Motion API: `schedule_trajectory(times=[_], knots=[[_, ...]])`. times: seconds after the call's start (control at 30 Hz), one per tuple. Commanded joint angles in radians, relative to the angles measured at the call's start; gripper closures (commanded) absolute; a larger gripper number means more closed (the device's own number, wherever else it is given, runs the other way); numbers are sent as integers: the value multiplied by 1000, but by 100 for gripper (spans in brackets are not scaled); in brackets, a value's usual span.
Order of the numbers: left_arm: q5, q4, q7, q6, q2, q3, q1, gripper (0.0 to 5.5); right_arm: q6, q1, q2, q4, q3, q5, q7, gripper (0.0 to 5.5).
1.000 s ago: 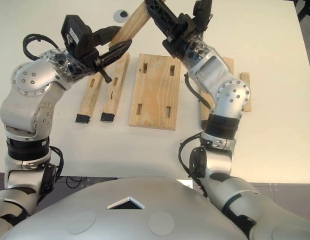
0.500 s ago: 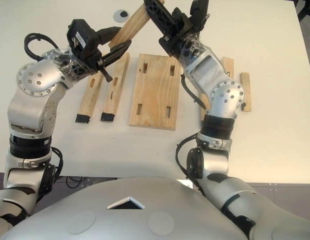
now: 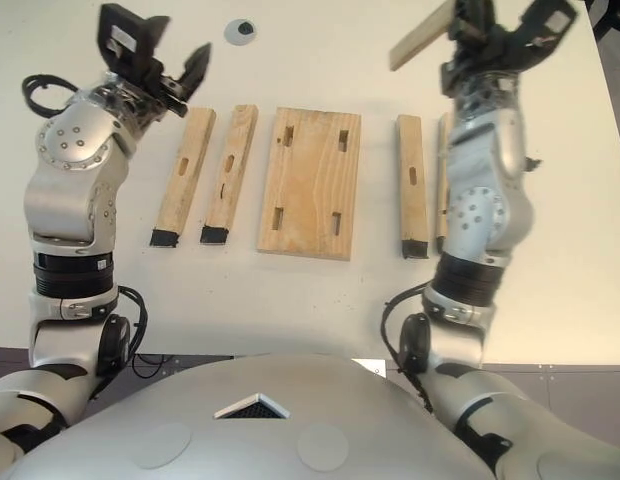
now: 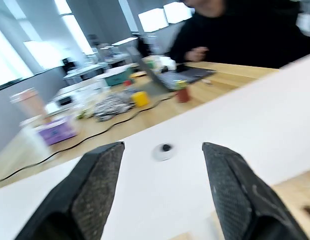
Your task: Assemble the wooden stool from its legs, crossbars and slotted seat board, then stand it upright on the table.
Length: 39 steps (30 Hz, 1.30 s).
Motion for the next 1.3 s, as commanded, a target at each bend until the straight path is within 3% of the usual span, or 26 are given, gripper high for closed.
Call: schedule_trajectory(times=[0.03,0.2,0.33,0.47,0.63,1.3], knots=[[-29,-39,149,15,-111,139,118,284,151,-2,-165,4,-73,75,77,511],[-37,-88,259,-16,-214,204,207,373,262,-64,-262,37,-119,138,115,511],[-39,-80,283,-25,-233,229,238,422,389,3,-238,-27,-205,253,47,511],[-44,-81,292,-10,-224,253,245,423,469,152,-175,-161,-259,354,-59,511],[-52,-81,302,-2,-226,277,249,423,488,278,-109,-237,-221,398,-105,511],[-33,43,179,11,-118,189,89,423,214,359,-33,-121,-146,253,-50,511]])
